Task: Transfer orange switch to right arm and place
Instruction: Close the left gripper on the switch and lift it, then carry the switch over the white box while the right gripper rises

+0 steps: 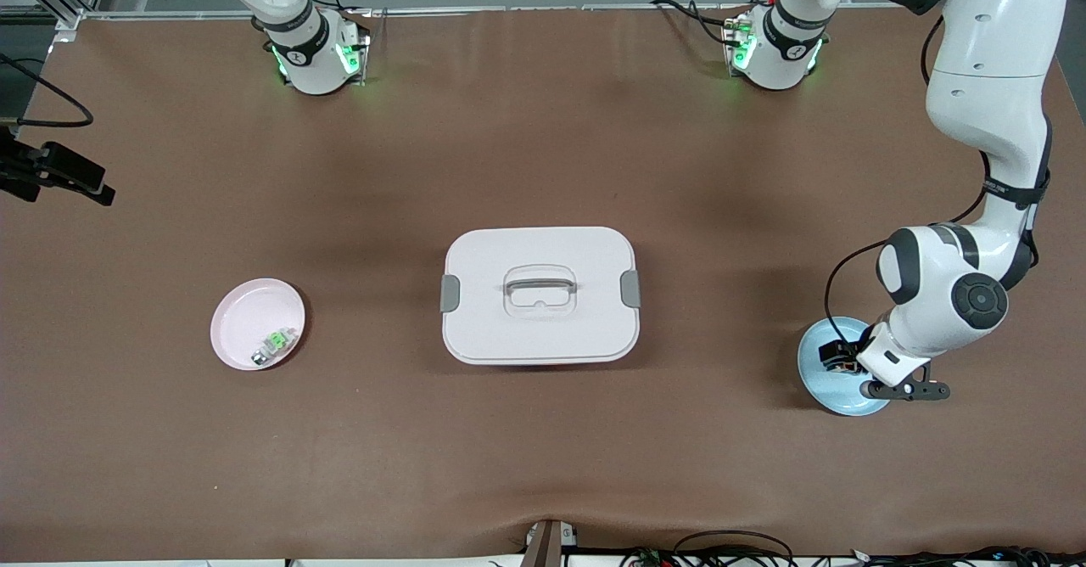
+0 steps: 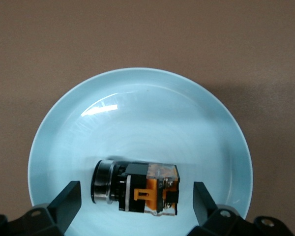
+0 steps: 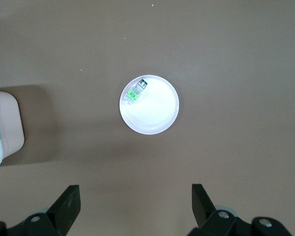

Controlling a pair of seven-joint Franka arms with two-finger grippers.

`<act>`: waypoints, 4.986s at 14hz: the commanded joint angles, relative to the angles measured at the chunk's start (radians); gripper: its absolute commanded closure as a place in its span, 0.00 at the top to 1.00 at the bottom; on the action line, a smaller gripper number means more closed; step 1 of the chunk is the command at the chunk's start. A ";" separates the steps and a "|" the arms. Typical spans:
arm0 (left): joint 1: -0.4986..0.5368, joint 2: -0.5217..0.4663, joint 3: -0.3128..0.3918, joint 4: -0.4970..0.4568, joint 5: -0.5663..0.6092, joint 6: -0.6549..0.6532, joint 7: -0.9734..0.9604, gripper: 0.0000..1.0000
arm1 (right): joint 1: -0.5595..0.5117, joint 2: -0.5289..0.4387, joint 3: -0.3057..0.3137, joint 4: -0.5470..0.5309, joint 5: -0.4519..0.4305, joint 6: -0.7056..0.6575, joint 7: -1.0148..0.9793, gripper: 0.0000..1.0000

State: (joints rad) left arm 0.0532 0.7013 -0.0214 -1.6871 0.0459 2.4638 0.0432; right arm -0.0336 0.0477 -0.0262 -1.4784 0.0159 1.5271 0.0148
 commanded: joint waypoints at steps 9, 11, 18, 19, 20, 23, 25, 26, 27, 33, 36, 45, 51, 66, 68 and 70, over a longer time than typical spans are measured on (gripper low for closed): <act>0.004 0.030 -0.003 0.017 0.003 0.032 0.023 0.73 | -0.020 0.001 0.014 0.007 0.006 -0.008 0.002 1.00; 0.004 0.027 -0.003 0.017 0.006 0.032 0.035 0.32 | -0.019 0.001 0.012 0.007 0.006 -0.008 0.002 1.00; -0.004 -0.072 -0.032 0.017 0.000 -0.044 0.034 0.00 | -0.019 0.006 0.014 0.013 0.004 0.001 -0.004 1.00; -0.001 -0.100 -0.044 0.017 -0.001 -0.083 0.034 0.00 | -0.019 0.006 0.014 0.013 0.004 -0.001 -0.004 1.00; -0.001 -0.136 -0.051 0.017 -0.001 -0.130 0.032 0.00 | -0.019 0.006 0.014 0.013 0.004 -0.001 -0.004 1.00; -0.003 -0.210 -0.087 0.036 -0.003 -0.251 0.015 0.00 | -0.019 0.006 0.014 0.012 0.004 -0.001 -0.004 1.00; -0.001 -0.238 -0.133 0.059 -0.003 -0.308 -0.023 0.00 | -0.019 0.008 0.014 0.013 0.004 0.001 -0.004 1.00; -0.001 -0.256 -0.161 0.063 -0.004 -0.327 -0.052 0.00 | -0.019 0.008 0.014 0.013 0.006 0.004 -0.003 1.00; -0.001 -0.269 -0.184 0.067 -0.011 -0.348 -0.092 0.00 | -0.020 0.009 0.014 0.015 0.006 0.004 -0.001 1.00; -0.007 -0.269 -0.311 0.145 -0.078 -0.450 -0.297 0.00 | -0.026 0.021 0.014 0.018 -0.002 0.007 -0.001 1.00; 0.000 -0.273 -0.394 0.171 -0.083 -0.491 -0.409 0.00 | -0.032 0.063 0.012 0.021 -0.011 0.027 -0.003 1.00; -0.045 -0.261 -0.562 0.225 -0.173 -0.532 -0.928 0.00 | -0.031 0.233 0.015 0.015 0.006 0.125 0.007 1.00; -0.196 -0.201 -0.562 0.300 -0.193 -0.517 -1.273 0.00 | 0.035 0.209 0.025 0.000 0.060 0.117 0.117 1.00; -0.346 -0.148 -0.562 0.392 -0.301 -0.407 -1.770 0.00 | 0.337 -0.276 0.025 -0.629 0.647 0.813 0.571 1.00; -0.348 -0.145 -0.560 0.392 -0.301 -0.402 -1.772 0.00 | 0.440 -0.272 0.025 -0.643 0.647 0.942 0.609 1.00; -0.348 -0.145 -0.560 0.391 -0.301 -0.402 -1.772 0.00 | 0.512 -0.262 0.025 -0.660 0.647 1.056 0.585 1.00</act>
State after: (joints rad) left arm -0.2876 0.5453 -0.5833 -1.3243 -0.2385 2.0629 -1.7159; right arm 0.4221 -0.2030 0.0109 -2.1039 0.6447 2.5051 0.6119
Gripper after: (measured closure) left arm 0.273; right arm 0.000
